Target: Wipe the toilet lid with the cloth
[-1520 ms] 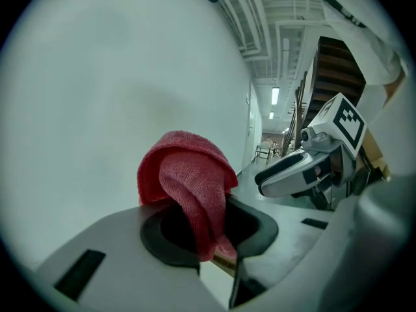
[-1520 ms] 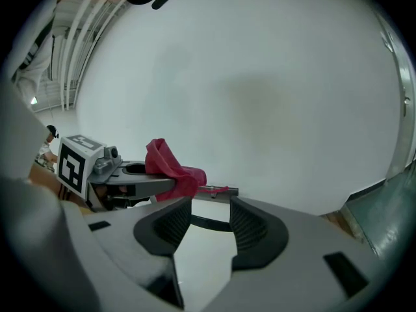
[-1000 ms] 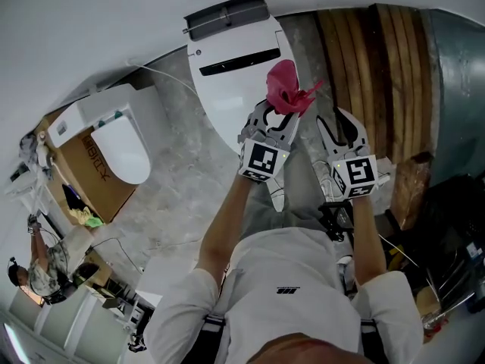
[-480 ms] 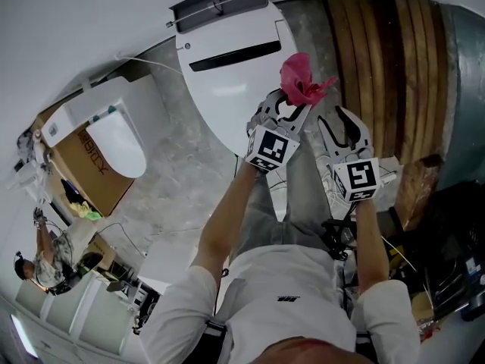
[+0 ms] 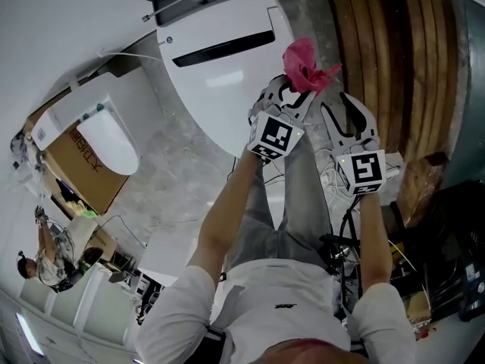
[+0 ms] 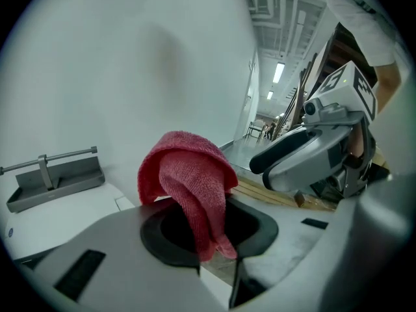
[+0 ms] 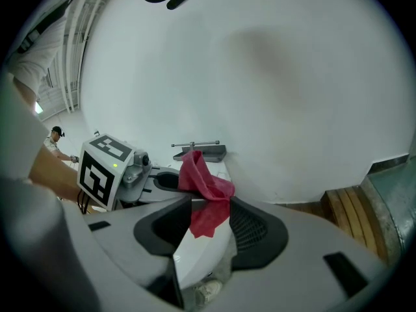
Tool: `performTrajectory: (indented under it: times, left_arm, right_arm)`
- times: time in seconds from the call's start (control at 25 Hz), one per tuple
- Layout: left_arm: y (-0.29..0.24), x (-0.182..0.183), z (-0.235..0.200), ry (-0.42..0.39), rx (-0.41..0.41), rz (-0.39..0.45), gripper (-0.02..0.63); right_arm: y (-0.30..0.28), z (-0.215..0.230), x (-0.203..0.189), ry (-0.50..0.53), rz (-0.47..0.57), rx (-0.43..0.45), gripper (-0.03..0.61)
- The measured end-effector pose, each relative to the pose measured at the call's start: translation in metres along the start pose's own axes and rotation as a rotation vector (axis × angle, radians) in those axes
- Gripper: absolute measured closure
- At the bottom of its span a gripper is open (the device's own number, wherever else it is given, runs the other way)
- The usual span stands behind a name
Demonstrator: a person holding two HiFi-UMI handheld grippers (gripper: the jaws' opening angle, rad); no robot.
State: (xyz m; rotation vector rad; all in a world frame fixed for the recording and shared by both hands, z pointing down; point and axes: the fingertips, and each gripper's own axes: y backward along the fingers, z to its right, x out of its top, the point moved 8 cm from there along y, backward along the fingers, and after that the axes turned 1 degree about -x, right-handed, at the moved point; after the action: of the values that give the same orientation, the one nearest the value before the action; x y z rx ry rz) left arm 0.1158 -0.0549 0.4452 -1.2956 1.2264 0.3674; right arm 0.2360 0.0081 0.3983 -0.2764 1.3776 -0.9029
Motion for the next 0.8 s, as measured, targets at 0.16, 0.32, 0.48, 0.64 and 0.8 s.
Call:
performTrajectory:
  times: [0.16,0.32,0.48,0.64,0.8]
  left_arm:
    - [-0.019,-0.012,-0.006,-0.010,-0.002,-0.014,0.505]
    - [-0.033,-0.022,-0.015,0.000,0.004,-0.005,0.505]
    - [-0.045,-0.034,-0.020,0.006,0.005,-0.020,0.505]
    - [-0.056,-0.052,-0.027,0.021,0.028,-0.079,0.505]
    - [-0.055,-0.068,-0.042,0.045,0.096,-0.157,0.505]
  right_arm:
    - [-0.012,0.007,-0.012,0.003,-0.006,0.007,0.387]
    - [-0.026,0.010,-0.026,-0.006,-0.012,0.007,0.387]
    - [-0.042,0.010,-0.035,-0.001,-0.012,0.014,0.387]
    - [-0.054,0.011,-0.041,0.021,-0.018,0.027,0.387]
    - [-0.059,0.009,-0.044,0.043,-0.021,0.033,0.387]
